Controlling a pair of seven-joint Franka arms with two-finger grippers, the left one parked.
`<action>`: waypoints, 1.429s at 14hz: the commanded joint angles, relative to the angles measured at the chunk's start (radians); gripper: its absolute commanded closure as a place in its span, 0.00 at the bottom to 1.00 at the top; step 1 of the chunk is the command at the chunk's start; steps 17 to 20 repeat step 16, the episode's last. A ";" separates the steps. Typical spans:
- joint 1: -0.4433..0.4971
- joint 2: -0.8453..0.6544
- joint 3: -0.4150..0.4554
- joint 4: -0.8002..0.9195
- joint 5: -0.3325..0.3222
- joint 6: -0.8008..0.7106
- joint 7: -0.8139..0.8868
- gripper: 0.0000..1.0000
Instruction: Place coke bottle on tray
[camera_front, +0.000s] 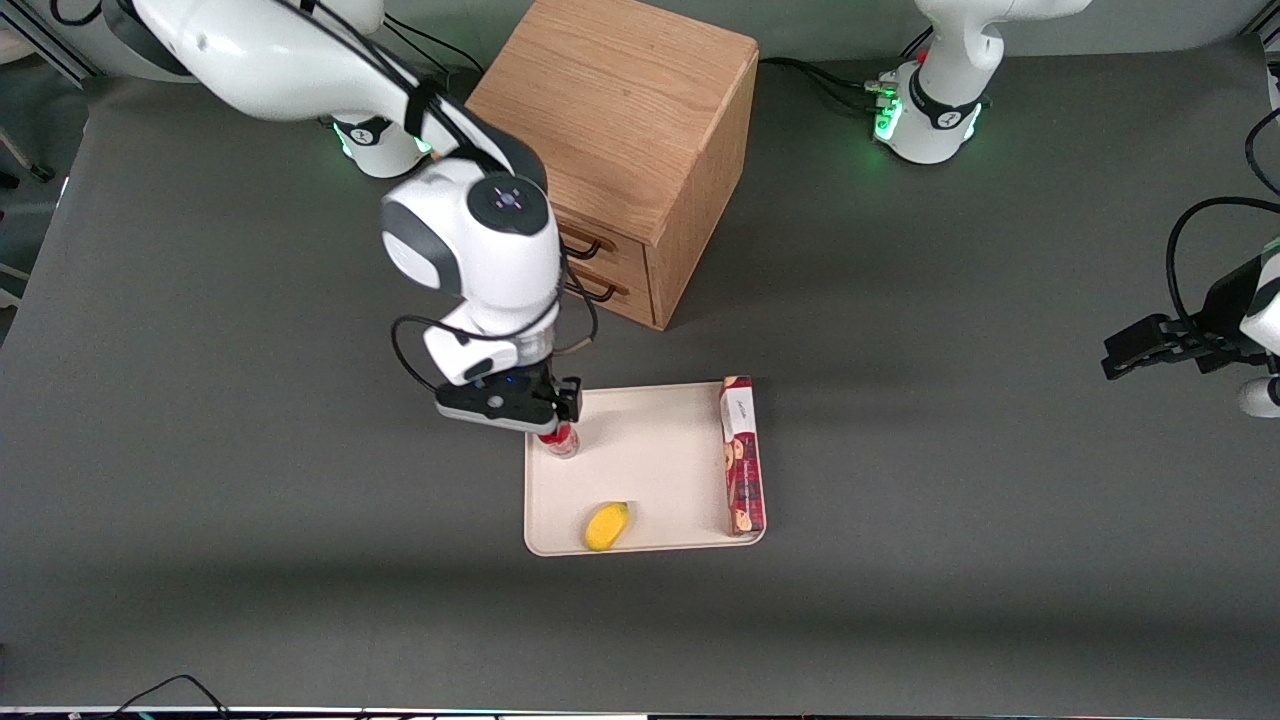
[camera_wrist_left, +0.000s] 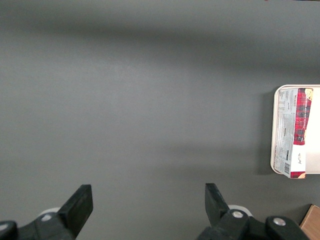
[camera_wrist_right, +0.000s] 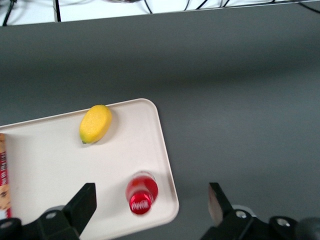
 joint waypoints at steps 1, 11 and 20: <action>-0.047 -0.200 -0.017 0.055 0.206 -0.215 -0.214 0.00; -0.061 -0.828 -0.623 -0.455 0.707 -0.281 -0.869 0.00; -0.063 -0.808 -0.637 -0.401 0.737 -0.319 -0.869 0.00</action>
